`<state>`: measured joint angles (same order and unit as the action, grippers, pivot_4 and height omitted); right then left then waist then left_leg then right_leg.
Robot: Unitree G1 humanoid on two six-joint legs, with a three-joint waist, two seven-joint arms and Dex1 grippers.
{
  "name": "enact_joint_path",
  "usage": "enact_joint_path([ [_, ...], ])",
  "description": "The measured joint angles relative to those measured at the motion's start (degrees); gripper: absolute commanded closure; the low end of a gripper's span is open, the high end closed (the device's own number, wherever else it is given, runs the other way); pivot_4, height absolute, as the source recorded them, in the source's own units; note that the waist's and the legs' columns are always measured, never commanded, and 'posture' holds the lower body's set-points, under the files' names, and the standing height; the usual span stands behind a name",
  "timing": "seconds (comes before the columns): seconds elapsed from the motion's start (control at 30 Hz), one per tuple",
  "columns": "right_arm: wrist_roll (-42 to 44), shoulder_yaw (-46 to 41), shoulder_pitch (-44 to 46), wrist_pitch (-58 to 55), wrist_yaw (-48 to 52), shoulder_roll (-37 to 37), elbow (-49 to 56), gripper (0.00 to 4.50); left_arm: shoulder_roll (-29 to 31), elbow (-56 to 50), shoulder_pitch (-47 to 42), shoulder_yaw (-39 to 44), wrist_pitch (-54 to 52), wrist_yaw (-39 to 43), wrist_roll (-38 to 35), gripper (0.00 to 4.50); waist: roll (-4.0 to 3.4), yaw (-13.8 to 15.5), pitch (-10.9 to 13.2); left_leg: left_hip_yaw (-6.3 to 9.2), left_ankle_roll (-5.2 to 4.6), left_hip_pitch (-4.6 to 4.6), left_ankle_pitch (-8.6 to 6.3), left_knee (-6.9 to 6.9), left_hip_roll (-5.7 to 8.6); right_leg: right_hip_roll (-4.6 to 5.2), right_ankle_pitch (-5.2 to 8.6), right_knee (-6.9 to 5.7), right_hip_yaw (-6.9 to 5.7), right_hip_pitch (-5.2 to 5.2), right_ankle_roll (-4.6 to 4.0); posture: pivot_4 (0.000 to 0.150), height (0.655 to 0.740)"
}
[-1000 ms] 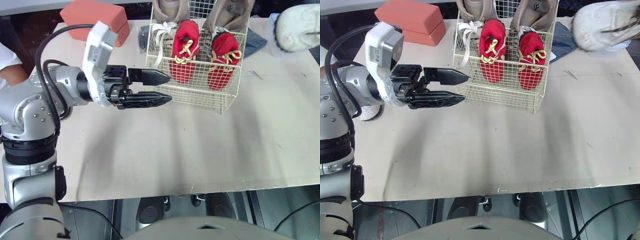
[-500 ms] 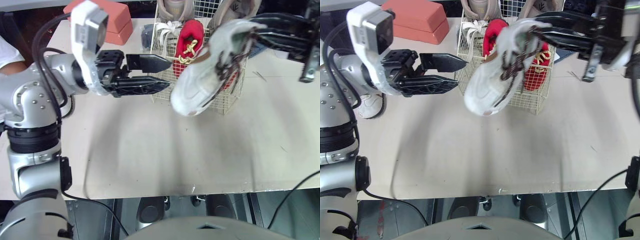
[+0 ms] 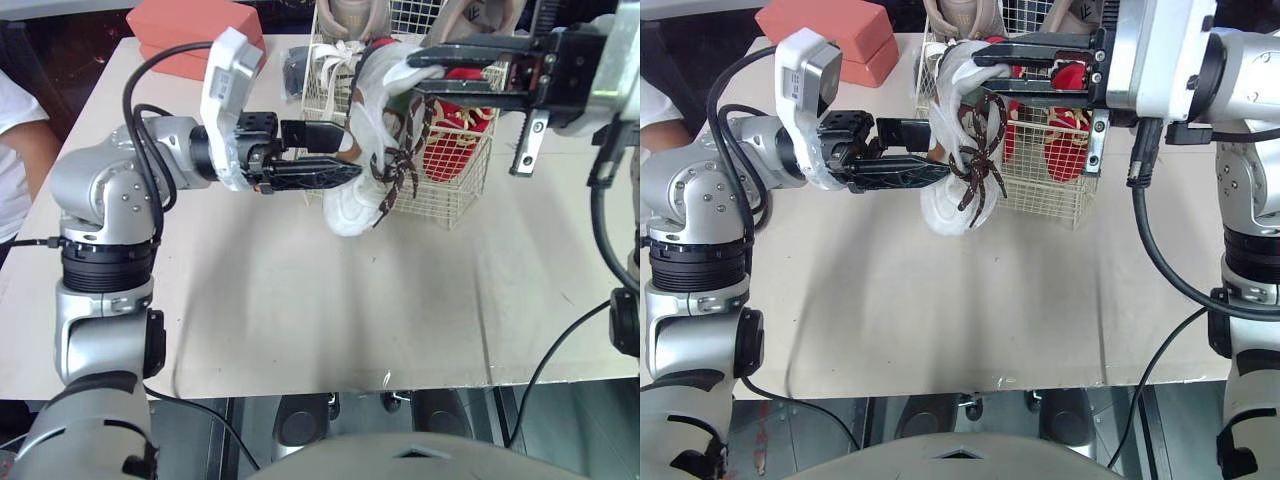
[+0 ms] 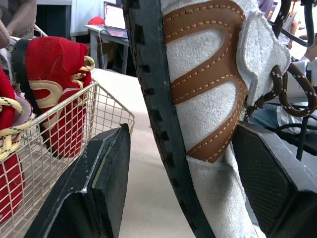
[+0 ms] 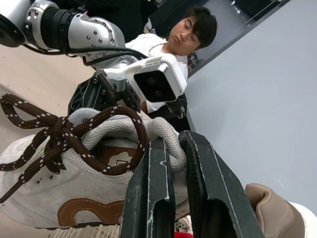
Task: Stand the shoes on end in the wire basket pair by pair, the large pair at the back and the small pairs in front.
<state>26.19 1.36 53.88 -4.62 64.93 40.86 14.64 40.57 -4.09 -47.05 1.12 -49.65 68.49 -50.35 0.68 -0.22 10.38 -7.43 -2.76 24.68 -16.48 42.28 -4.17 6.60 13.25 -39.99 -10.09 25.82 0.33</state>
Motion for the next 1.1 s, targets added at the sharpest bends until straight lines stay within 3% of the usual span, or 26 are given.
enact_joint_path([
  [0.1,-0.15,-0.04,0.0,-0.02,-0.34,-0.02,-0.03,4.5,-0.85,0.62,-0.01,0.23,0.01,0.21,-0.05,2.07,0.0,0.0,0.0,0.01,0.0,0.0,0.0,0.0,0.0,0.0,0.0,0.0,0.0,0.0,0.0,0.15,0.686],
  [0.2,-0.27,-0.12,0.01,-0.07,-0.78,-0.02,0.04,3.49,-1.53,1.61,-0.02,0.6,0.02,0.51,-0.06,3.43,0.0,-0.14,0.0,0.0,0.0,-0.01,0.0,0.0,0.0,0.0,0.0,-0.01,0.01,0.0,-0.01,0.15,0.686],
  [0.23,-0.27,-0.14,0.09,-0.06,-1.08,-0.12,0.08,2.95,-1.84,2.18,-0.02,0.64,0.01,0.51,-0.08,3.85,0.0,-0.17,0.0,0.01,0.0,-0.01,0.0,0.0,0.0,0.0,0.0,-0.01,0.01,0.0,-0.01,0.15,0.686],
  [0.3,-0.28,-0.14,0.25,-0.06,-1.5,-0.21,0.07,2.23,-2.12,2.48,-0.02,0.65,-0.01,0.52,-0.26,4.11,0.0,-0.21,0.0,0.01,0.0,0.0,0.0,0.0,0.0,0.0,0.0,-0.01,0.0,0.0,-0.01,0.15,0.686],
  [0.47,-0.33,-0.38,0.32,-0.47,-3.38,-0.53,0.12,0.1,-2.48,2.52,-0.02,0.94,0.1,0.25,-0.33,4.11,0.0,-0.24,0.0,0.01,0.0,0.0,0.0,0.0,0.0,0.0,0.0,-0.01,0.01,0.0,-0.01,0.15,0.686],
  [0.6,4.79,-4.87,-0.79,-11.24,-9.62,0.03,0.61,0.04,-4.2,3.09,-0.02,3.02,2.64,-1.51,0.07,4.11,0.01,-0.06,-0.01,0.04,0.0,0.0,0.0,0.02,-0.01,0.02,-0.01,0.0,-0.01,-0.04,-0.02,0.15,0.686],
  [0.8,18.71,-11.67,-14.55,-35.82,-17.54,4.3,2.9,0.04,-7.38,4.22,0.22,6.58,8.58,-5.38,1.97,4.11,0.02,0.78,-0.01,0.0,0.0,-0.03,0.0,-0.02,0.03,0.01,-0.02,0.0,-0.04,-0.04,-0.04,0.15,0.686],
  [1.1,40.35,-13.7,-11.51,-49.53,-41.62,-9.29,8.08,0.04,-10.75,4.33,0.43,4.97,11.43,-5.92,4.28,4.11,0.01,0.05,-0.01,0.05,0.0,0.02,0.0,-0.01,0.01,0.0,-0.03,0.0,-0.02,-0.04,-0.03,0.15,0.686],
])
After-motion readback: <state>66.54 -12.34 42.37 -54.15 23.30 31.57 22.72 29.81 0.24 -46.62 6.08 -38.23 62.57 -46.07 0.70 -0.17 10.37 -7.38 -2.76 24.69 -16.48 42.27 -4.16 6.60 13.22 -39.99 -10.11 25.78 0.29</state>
